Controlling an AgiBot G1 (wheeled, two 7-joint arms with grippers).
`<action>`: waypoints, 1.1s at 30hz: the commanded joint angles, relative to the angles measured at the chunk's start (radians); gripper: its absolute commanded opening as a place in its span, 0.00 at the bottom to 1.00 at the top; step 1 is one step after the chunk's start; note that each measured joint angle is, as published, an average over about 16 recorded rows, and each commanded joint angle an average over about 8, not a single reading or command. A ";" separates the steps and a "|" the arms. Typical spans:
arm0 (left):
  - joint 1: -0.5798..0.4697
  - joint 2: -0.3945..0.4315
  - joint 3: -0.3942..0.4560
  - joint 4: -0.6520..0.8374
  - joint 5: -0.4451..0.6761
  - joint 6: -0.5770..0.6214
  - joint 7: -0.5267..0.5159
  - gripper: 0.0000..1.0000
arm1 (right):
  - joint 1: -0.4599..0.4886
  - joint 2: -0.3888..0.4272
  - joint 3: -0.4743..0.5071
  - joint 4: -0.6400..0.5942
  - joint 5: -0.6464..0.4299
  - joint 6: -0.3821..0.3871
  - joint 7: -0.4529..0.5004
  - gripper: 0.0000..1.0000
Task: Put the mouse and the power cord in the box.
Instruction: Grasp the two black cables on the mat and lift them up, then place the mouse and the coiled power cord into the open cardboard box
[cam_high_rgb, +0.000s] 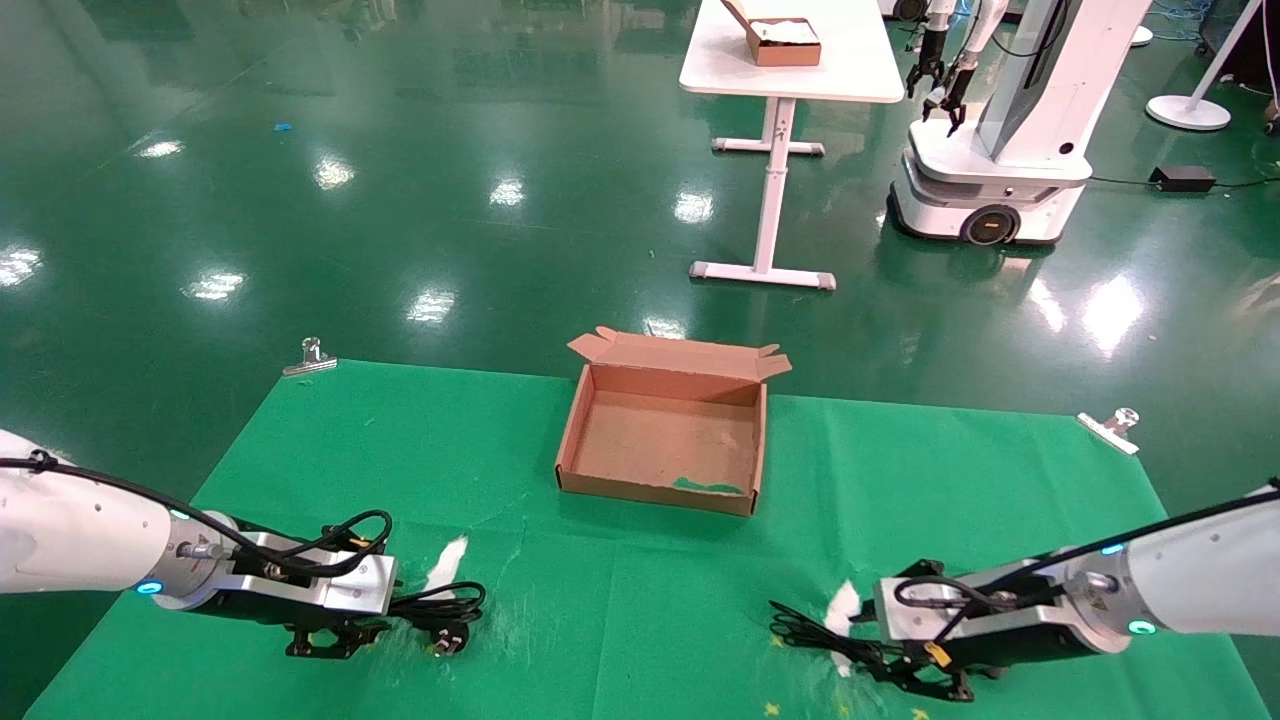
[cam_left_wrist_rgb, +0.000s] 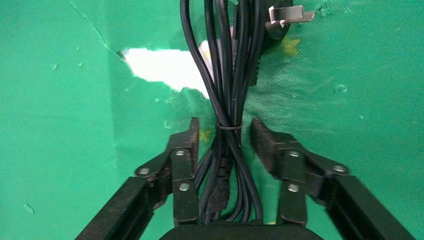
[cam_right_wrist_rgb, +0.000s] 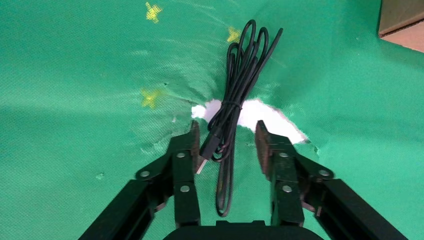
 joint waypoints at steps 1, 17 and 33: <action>0.000 0.000 0.000 0.000 0.000 0.000 0.000 0.00 | 0.000 0.000 0.000 0.001 0.000 0.000 0.000 0.00; -0.014 -0.019 -0.022 0.018 -0.032 0.036 -0.027 0.00 | 0.019 0.051 0.051 -0.021 0.074 -0.024 0.034 0.00; -0.140 -0.033 -0.263 0.152 -0.382 0.246 -0.298 0.00 | 0.239 0.137 0.193 0.015 0.275 -0.048 0.168 0.00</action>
